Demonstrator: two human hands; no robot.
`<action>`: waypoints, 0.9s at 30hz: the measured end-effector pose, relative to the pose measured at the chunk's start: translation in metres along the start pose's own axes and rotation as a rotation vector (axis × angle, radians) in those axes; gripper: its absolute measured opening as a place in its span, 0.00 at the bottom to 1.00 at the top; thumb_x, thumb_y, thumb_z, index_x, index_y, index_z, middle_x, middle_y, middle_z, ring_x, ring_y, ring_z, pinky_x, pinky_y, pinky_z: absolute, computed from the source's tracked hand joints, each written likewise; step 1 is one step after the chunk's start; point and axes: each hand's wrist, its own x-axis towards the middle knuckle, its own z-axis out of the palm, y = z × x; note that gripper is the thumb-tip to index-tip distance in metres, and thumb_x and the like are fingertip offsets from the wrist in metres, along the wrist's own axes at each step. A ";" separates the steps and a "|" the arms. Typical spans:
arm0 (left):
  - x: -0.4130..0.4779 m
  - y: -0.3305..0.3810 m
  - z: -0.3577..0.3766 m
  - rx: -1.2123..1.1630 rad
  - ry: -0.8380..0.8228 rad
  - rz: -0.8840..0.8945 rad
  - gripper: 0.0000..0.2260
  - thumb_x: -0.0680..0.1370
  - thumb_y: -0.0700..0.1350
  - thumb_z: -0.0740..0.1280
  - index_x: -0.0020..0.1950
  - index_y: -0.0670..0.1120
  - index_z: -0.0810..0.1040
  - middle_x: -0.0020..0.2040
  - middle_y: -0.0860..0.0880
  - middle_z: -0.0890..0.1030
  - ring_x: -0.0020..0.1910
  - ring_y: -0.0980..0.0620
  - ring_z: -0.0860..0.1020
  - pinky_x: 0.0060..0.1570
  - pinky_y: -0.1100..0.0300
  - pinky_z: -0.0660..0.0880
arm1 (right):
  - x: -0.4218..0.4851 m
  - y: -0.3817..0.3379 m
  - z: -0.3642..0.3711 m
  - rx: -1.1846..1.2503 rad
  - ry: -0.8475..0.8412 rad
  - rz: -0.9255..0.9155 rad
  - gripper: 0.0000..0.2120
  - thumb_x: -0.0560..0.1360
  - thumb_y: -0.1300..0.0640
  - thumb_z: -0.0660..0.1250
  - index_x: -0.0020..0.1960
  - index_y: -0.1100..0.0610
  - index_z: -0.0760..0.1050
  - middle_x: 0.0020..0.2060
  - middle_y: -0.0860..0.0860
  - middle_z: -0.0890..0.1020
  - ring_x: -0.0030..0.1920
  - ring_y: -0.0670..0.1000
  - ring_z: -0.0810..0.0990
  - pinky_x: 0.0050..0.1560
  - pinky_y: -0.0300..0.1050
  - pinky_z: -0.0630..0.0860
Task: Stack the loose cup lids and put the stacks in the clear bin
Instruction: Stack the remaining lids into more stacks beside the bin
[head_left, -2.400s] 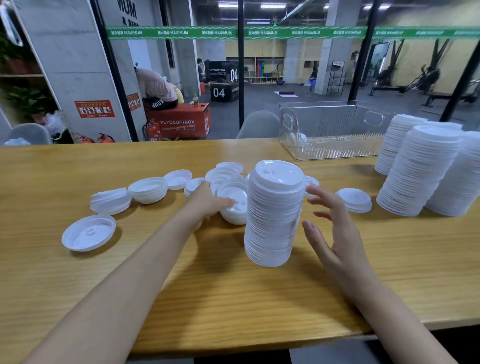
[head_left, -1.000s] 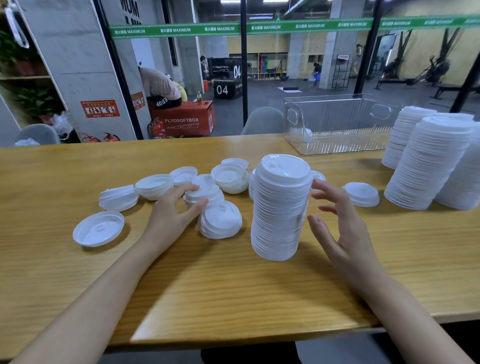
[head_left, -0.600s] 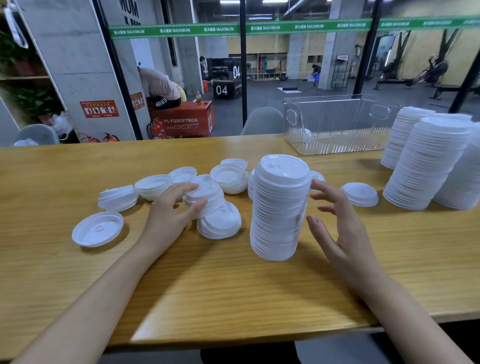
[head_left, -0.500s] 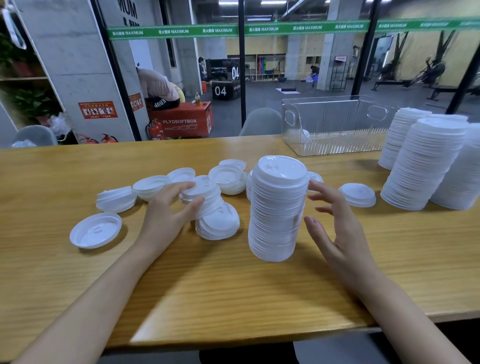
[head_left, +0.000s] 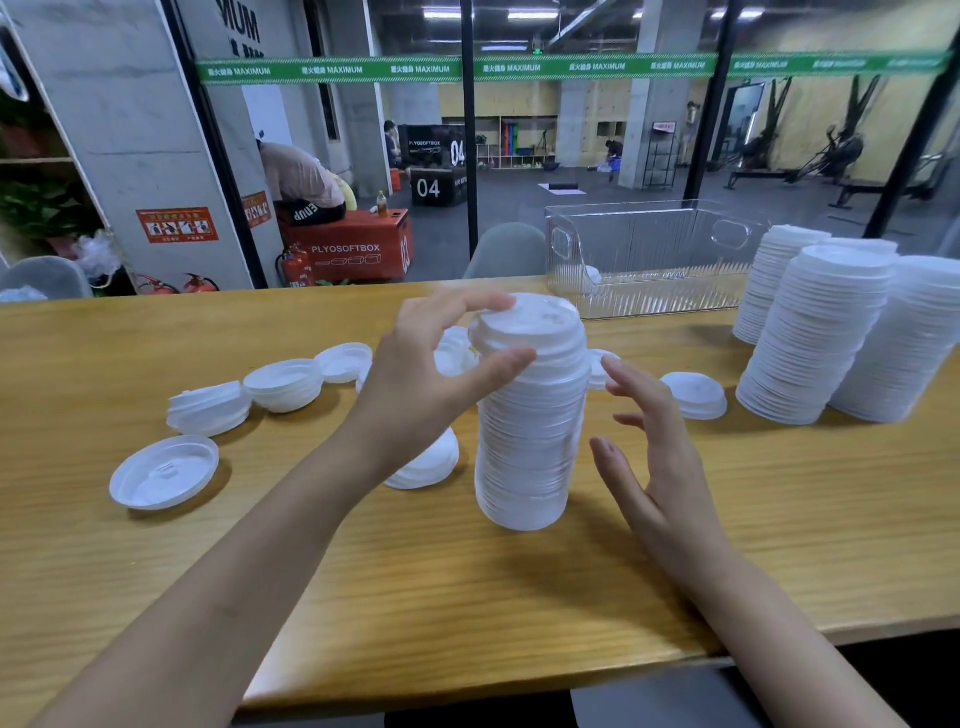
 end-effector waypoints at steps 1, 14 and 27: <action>0.001 0.000 0.001 0.007 -0.018 -0.001 0.20 0.69 0.65 0.67 0.60 0.62 0.76 0.59 0.70 0.75 0.66 0.63 0.68 0.61 0.72 0.62 | 0.000 0.000 0.000 -0.001 0.000 0.001 0.24 0.79 0.50 0.61 0.74 0.48 0.61 0.72 0.43 0.68 0.69 0.53 0.70 0.64 0.43 0.71; -0.003 -0.007 0.005 0.032 -0.069 -0.026 0.23 0.69 0.66 0.66 0.61 0.61 0.76 0.60 0.69 0.75 0.65 0.63 0.67 0.61 0.74 0.61 | 0.001 -0.003 0.000 -0.031 -0.082 -0.025 0.25 0.81 0.47 0.59 0.76 0.44 0.58 0.75 0.41 0.63 0.75 0.52 0.65 0.66 0.65 0.69; -0.005 -0.034 -0.029 0.061 0.012 -0.113 0.24 0.71 0.67 0.63 0.64 0.60 0.74 0.62 0.65 0.76 0.62 0.65 0.72 0.58 0.70 0.65 | 0.001 -0.004 0.000 -0.017 -0.071 -0.021 0.24 0.82 0.42 0.57 0.75 0.46 0.60 0.73 0.41 0.66 0.72 0.51 0.68 0.66 0.62 0.69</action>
